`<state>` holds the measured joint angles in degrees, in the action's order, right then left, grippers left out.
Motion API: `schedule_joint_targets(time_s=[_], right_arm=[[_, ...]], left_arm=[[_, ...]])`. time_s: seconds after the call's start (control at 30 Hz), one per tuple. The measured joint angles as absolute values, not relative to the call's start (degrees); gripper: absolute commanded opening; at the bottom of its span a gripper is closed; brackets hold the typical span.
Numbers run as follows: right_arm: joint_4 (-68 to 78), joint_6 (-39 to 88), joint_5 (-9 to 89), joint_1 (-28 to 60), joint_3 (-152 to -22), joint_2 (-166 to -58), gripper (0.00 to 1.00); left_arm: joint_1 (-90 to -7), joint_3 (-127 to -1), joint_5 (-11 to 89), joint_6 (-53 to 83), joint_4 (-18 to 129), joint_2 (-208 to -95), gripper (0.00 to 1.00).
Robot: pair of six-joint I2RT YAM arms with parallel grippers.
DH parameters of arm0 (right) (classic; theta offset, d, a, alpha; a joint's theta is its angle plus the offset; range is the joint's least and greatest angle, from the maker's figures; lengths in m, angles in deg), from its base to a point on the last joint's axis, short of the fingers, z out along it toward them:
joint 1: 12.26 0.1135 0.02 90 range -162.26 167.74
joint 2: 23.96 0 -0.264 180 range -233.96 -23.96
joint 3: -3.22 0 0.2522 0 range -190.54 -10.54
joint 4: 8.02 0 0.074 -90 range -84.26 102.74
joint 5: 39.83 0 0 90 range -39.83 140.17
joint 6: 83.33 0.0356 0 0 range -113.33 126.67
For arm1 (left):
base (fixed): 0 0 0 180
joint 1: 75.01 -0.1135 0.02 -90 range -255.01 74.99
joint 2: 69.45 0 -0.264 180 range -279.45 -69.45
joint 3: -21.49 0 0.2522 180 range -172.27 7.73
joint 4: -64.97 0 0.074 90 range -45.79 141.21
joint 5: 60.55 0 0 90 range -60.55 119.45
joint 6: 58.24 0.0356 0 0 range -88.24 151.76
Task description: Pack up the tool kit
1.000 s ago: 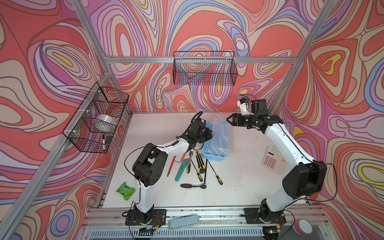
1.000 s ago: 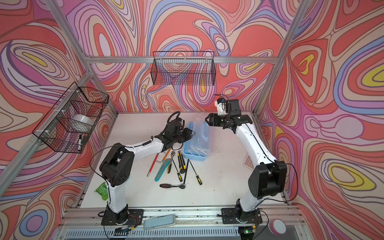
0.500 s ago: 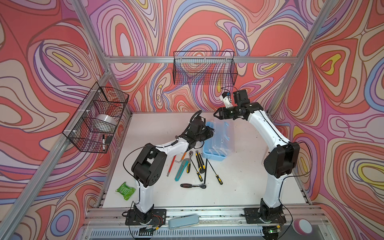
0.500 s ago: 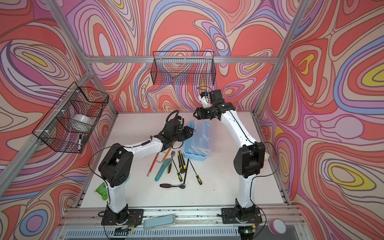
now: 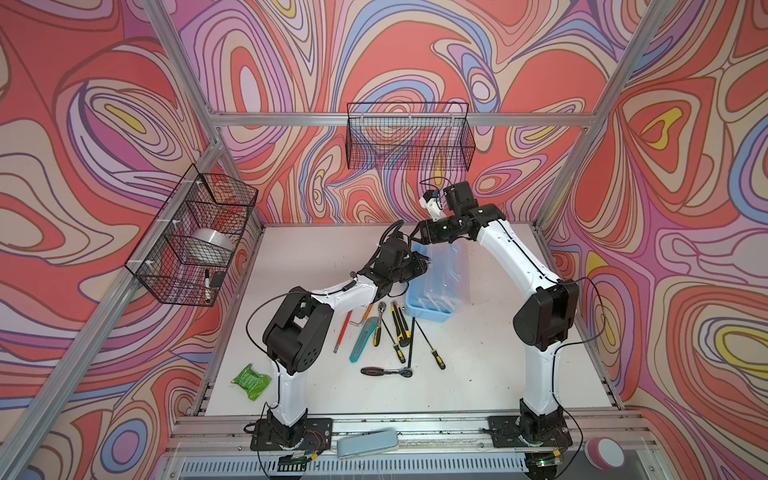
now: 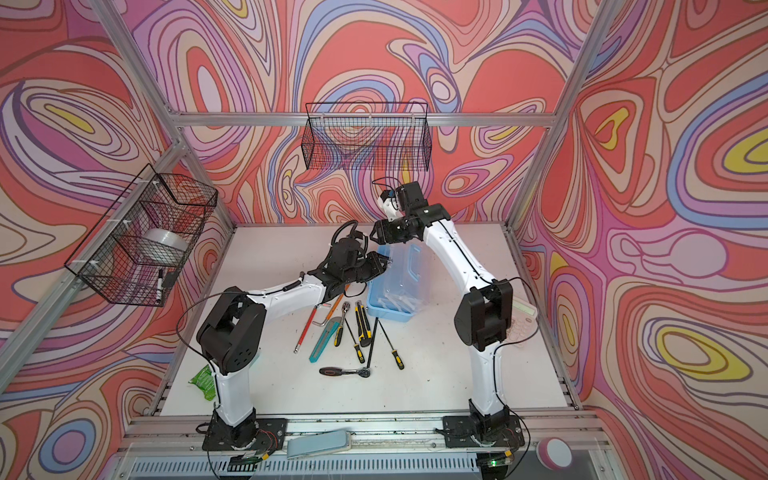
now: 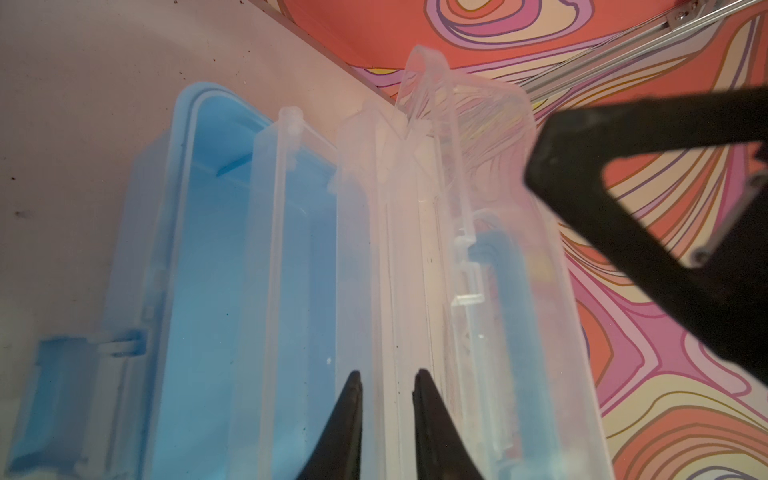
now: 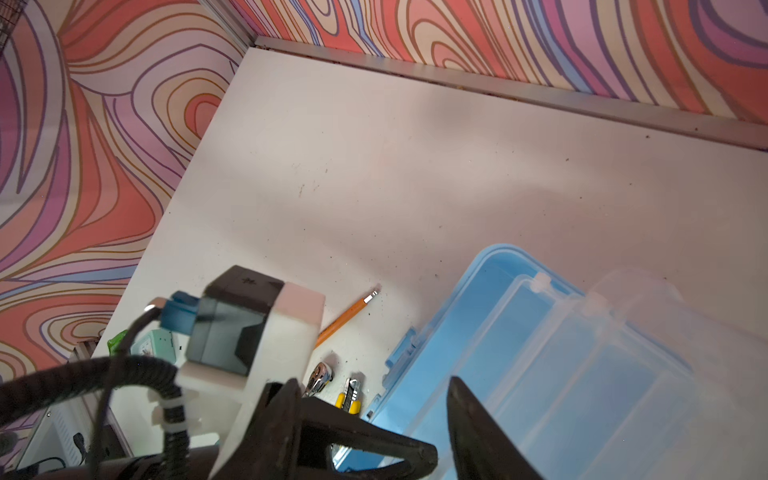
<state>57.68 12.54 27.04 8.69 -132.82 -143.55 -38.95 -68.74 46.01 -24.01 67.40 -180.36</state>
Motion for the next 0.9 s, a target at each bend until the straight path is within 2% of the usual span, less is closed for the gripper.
schedule_joint_targets(time_s=[0.3, 0.9], right_arm=[[60.6, 13.6, 28.0, 8.7, -136.4, -148.2, 0.55], [63.9, 10.9, 35.3, 8.7, -134.6, -147.5, 0.56]], left_arm=[[-39.0, -68.7, 46.3, -24.0, 67.9, -180.4, 0.23], [-39.1, -68.6, 47.3, -24.7, 69.5, -180.4, 0.26]])
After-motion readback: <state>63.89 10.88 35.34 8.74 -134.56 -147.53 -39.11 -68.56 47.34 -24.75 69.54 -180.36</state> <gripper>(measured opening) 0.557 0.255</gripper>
